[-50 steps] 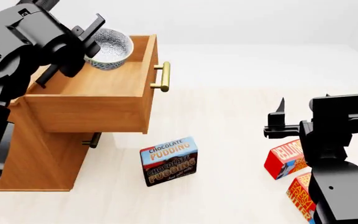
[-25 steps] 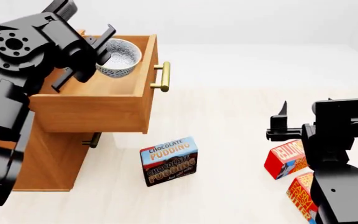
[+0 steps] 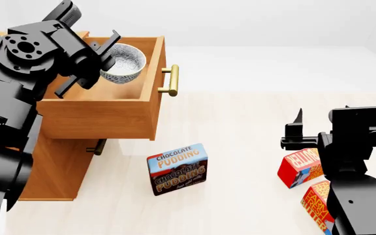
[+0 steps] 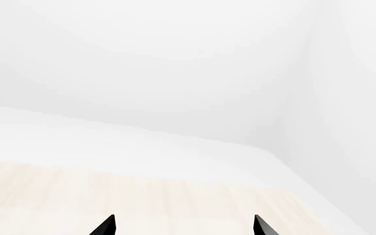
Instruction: Put the bowl in the top drawer of the cabinet.
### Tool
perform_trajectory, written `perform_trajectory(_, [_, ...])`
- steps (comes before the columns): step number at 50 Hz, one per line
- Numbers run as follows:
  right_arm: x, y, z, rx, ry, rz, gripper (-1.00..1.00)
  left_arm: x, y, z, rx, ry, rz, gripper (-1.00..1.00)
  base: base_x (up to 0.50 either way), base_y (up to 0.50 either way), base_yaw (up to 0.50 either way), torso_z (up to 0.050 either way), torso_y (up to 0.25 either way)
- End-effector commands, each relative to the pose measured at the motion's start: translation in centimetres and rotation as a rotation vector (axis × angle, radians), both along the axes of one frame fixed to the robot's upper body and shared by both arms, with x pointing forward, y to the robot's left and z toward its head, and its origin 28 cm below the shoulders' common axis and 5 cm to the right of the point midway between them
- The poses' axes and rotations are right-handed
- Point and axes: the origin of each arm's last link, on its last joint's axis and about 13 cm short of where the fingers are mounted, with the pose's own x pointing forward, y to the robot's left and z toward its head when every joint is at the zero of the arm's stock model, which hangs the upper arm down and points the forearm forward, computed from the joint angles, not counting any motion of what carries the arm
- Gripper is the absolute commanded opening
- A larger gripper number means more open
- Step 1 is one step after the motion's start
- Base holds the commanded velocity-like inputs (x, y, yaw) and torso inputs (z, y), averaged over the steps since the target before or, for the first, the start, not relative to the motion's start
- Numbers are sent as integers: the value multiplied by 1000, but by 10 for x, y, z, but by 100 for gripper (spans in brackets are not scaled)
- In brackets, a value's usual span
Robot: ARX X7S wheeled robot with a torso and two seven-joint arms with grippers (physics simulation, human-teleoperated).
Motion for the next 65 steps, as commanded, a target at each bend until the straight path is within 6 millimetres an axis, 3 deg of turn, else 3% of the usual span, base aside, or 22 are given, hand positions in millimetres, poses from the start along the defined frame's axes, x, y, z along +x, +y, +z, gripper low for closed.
perform_trajectory(1, [-1, 0, -1, 0, 2, 0, 100, 1, 4, 4, -18, -35, 19, -100, 0, 0, 0, 0, 0])
perform_trajectory(24, [1, -1, -3, 4, 5, -3, 100, 4, 6, -19, -16, -3, 40, -100, 0, 0, 0, 1, 0])
perform_trajectory(44, [1, -2, -4, 5, 10, -5, 100, 6, 12, -7, 29, -101, 48, -100, 0, 0, 0, 0, 0])
perform_trajectory(58, [1, -2, -5, 4, 13, -4, 100, 6, 9, -17, 64, -49, 31, -100, 0, 0, 0, 0, 1])
perform_trajectory(59, [1, -2, -5, 5, 13, -4, 100, 5, 8, -19, 69, -45, 22, 100, 0, 0, 0, 0, 0])
perform_trajectory(65, [0, -3, -4, 6, 12, -8, 100, 5, 5, -22, 88, -35, 4, 100, 0, 0, 0, 0, 0])
